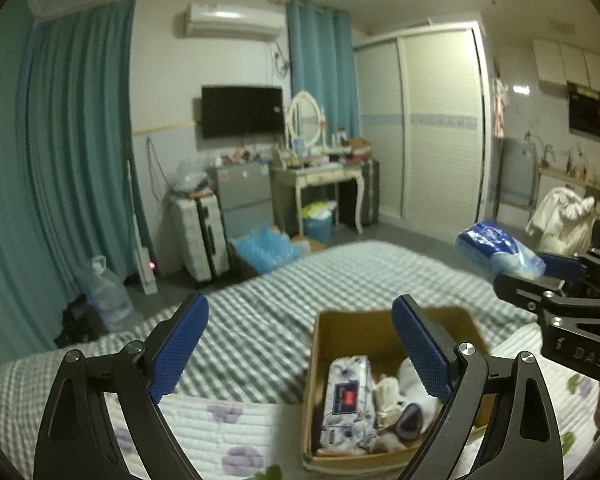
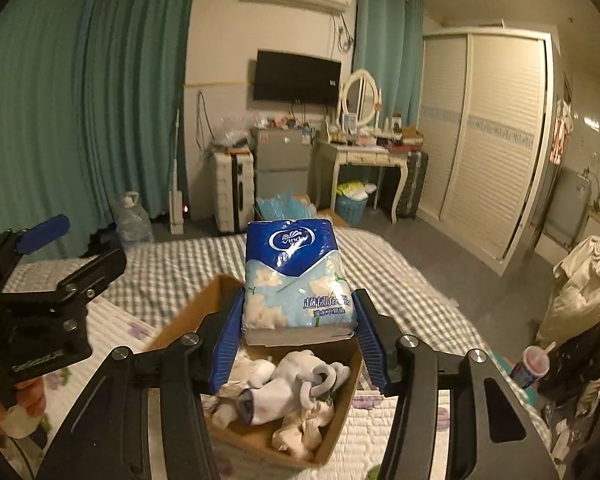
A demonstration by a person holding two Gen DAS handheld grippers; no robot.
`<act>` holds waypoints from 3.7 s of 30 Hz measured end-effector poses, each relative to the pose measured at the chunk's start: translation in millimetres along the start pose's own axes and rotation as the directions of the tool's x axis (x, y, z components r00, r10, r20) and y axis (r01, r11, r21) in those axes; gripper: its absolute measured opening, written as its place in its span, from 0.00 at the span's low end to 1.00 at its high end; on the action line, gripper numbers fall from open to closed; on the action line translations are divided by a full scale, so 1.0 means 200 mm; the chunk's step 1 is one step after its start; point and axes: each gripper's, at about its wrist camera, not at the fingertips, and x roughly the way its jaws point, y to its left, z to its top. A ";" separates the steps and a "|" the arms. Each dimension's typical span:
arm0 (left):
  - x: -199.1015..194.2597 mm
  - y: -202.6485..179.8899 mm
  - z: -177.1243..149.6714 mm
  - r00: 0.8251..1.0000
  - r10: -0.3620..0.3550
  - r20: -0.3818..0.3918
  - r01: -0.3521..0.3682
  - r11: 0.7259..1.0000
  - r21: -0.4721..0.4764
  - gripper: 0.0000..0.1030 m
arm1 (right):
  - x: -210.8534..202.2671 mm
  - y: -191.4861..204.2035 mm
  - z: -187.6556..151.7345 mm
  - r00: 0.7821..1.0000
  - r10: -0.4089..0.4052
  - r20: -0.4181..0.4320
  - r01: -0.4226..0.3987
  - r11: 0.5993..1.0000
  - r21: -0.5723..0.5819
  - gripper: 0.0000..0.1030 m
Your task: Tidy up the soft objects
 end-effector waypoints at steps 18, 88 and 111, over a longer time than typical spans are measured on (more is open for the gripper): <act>0.10 -0.03 -0.13 0.996 0.000 -0.090 0.003 1.000 0.027 0.92 | 0.39 -0.13 -0.21 0.995 -0.004 -0.104 0.013 0.996 0.087 0.71; -1.11 -0.06 -0.24 0.991 -0.025 0.131 0.024 1.000 0.005 0.92 | -0.94 0.11 -0.51 0.977 -0.072 0.201 0.050 0.992 0.113 0.95; -1.09 -0.06 -0.28 0.992 -0.021 0.124 0.021 1.000 0.001 0.92 | -0.92 0.10 -0.51 0.982 -0.059 0.181 0.037 0.992 0.124 0.95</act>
